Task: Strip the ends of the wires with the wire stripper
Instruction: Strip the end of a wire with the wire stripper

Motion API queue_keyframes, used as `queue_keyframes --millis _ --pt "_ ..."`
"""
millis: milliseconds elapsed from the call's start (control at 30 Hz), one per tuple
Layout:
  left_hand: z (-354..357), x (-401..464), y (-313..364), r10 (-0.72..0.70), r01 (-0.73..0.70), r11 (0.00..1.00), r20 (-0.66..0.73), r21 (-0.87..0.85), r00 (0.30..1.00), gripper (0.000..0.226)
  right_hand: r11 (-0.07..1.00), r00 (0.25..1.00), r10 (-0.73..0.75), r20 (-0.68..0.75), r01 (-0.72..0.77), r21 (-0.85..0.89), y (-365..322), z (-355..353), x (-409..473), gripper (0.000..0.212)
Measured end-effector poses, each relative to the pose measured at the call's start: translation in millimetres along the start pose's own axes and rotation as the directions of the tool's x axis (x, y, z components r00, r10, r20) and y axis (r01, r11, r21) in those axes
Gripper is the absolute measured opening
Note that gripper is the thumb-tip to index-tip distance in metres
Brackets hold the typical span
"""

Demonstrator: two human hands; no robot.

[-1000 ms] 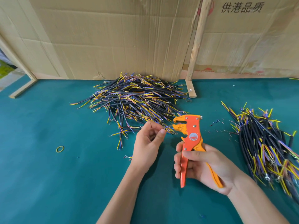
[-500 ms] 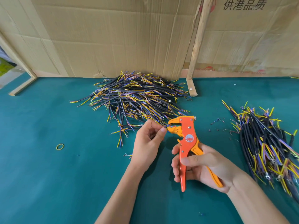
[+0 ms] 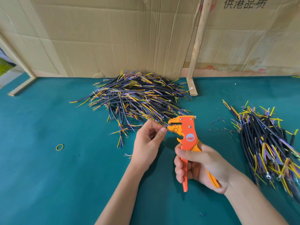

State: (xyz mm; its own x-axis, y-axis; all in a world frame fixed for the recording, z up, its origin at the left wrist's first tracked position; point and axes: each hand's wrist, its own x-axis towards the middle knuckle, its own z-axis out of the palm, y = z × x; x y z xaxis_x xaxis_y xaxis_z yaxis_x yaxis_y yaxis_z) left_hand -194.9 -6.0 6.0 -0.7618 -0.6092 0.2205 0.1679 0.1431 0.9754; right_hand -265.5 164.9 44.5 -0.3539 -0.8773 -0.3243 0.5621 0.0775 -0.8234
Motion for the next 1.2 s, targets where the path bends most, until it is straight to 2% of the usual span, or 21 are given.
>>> queue_keyframes --millis 433,667,800,867,1033,1133,1200 --pt "-0.4 0.5 0.0 -0.003 0.002 1.000 -0.015 -0.015 1.000 0.017 0.999 0.999 -0.039 0.027 0.038 0.027 6.3 4.9 2.8 0.027" --pt "-0.6 0.1 -0.3 -0.003 0.003 1.000 -0.003 -0.011 1.000 0.017 0.999 1.000 -0.014 0.027 0.014 0.034 1.8 1.2 -1.1 0.020" --pt "0.3 0.5 0.6 -0.002 0.002 1.000 -0.005 -0.006 1.000 0.017 1.000 1.000 0.003 0.024 -0.004 0.030 1.3 2.2 -0.5 0.023" --pt "0.4 0.8 0.3 0.002 -0.002 1.000 -0.011 -0.003 1.000 0.017 1.000 1.000 -0.001 -0.004 0.001 0.030 2.5 4.3 0.0 0.026" --pt "-0.3 -0.1 0.0 0.013 -0.013 1.000 -0.008 0.015 1.000 0.017 0.998 0.981 -0.056 -0.184 0.050 -0.035 8.5 13.1 4.0 0.045" --pt "-1.6 -0.5 0.7 0.005 -0.006 1.000 -0.012 -0.017 1.000 0.017 0.997 0.985 -0.067 -0.158 0.062 -0.036 9.5 16.1 4.5 0.043" --pt "-1.0 -0.5 0.4 0.003 -0.003 1.000 -0.011 -0.018 1.000 0.018 0.998 0.994 -0.066 -0.087 0.068 0.016 7.7 14.6 2.7 0.035"
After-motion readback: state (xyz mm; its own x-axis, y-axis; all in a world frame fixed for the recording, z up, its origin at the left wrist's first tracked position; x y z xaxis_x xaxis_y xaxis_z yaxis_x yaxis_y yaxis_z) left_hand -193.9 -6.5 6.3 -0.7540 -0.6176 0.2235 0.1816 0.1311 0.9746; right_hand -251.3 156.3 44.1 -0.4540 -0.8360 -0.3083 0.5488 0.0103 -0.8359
